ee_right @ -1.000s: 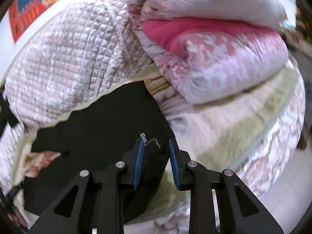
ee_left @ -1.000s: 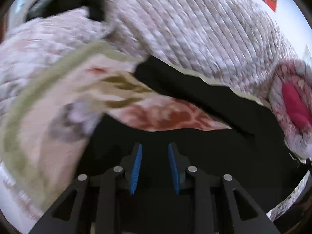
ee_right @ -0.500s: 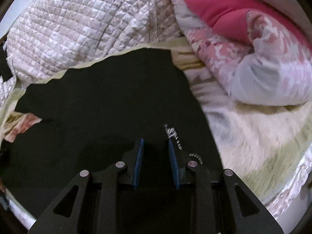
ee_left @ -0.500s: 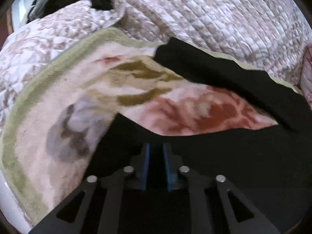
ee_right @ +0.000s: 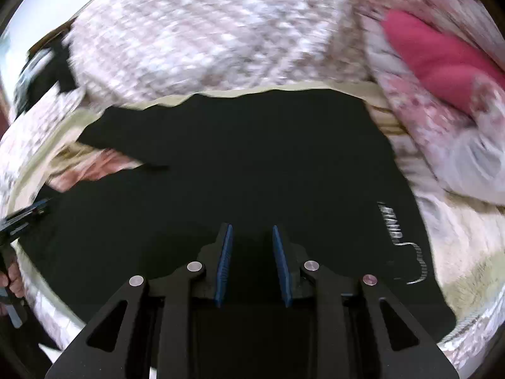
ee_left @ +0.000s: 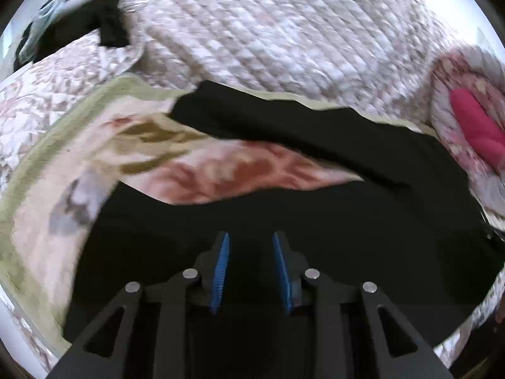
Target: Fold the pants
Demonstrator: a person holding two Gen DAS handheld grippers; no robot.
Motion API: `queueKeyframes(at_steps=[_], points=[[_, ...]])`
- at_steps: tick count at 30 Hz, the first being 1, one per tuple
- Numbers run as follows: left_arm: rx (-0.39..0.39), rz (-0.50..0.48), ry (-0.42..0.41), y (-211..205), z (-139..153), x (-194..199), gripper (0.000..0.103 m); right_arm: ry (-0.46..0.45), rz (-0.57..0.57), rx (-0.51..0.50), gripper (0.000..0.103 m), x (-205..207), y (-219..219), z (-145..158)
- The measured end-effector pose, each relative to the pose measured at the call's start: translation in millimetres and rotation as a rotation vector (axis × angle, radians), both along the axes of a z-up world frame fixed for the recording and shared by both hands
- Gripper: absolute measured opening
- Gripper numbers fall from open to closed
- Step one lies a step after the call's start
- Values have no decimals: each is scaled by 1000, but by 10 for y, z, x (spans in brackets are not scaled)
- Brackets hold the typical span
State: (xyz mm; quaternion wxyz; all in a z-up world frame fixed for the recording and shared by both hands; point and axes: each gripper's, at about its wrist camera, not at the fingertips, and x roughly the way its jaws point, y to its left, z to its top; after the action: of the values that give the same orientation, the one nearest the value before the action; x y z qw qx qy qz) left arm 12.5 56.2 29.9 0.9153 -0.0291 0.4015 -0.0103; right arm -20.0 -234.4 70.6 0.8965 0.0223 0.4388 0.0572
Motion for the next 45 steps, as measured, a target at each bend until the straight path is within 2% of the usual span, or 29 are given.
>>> queueKeyframes(at_steps=[1,3,6,7,10,16,20,23,26,32,34,40,45], points=[[-4,-18,1,-66,2,-19,36,5,22,-2,38,-26,67,-24],[-5,-44,-1,-190,-3,-50,41,18,53,-11,43,-73,192,-103],[16,-73,26,-315,-123,-38,42,75,51,-35,44,-62,229,-291],[21,-72,36,-333,-171,-34,43,61,59,-39,46,-77,227,-311],[49,-72,20,-368,-182,-69,45,40,62,-68,48,-97,240,-280],[15,-45,23,-340,-105,-243,45,-7,107,-50,48,-380,381,-184],[35,-51,28,-379,-201,-403,48,19,147,-86,52,-446,504,-315],[71,-61,15,-416,-191,-417,48,19,130,-72,53,-409,462,-266],[32,-60,38,-359,-164,-360,48,39,107,-42,53,-332,369,-211],[-9,-83,51,-232,15,-32,48,27,112,-2,53,41,124,33],[-2,-94,39,-211,82,137,48,22,114,9,53,213,20,95],[35,-154,18,-189,226,824,52,14,161,-15,57,837,-249,149],[42,-169,14,-180,241,1492,60,28,207,-34,61,1412,-413,87]])
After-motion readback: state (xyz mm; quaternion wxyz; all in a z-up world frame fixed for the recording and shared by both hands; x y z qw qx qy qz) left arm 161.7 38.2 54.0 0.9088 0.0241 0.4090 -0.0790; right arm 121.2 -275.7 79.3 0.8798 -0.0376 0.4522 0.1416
